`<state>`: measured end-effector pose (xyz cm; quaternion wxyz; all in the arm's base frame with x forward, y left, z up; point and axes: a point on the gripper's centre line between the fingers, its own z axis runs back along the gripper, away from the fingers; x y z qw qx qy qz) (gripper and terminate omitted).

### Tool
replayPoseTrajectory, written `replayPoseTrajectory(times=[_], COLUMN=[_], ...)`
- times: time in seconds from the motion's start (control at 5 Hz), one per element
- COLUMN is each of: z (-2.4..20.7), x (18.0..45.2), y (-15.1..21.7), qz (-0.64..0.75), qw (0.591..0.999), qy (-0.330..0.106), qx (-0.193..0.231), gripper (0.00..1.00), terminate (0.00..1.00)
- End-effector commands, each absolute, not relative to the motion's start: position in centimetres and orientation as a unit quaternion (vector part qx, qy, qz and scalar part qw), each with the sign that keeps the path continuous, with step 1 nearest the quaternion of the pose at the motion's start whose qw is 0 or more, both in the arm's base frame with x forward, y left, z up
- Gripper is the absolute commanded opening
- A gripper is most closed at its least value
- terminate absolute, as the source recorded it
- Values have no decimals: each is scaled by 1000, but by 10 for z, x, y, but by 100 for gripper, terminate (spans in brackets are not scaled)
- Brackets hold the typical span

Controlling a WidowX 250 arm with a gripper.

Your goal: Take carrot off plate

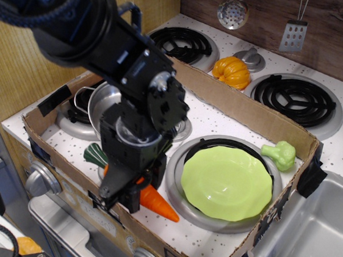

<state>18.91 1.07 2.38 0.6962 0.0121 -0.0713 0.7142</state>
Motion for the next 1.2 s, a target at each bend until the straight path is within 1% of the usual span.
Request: replayPoseTrajectory(times=[0.0, 0.2, 0.4, 0.6, 0.8, 1.0], z=[20, 23, 34, 52, 77, 89], x=[184, 186, 191, 197, 204, 211], y=[16, 21, 23, 19, 15, 6], qz=[654, 641, 635, 625, 602, 581], qw=[749, 761, 765, 773, 793, 810], qy=[-104, -102, -109, -106, -94, -81], qx=[-6, -17, -1, 16, 20, 27], gripper=[100, 100, 100, 100, 100, 100], terminate=[0, 0, 0, 0, 0, 100])
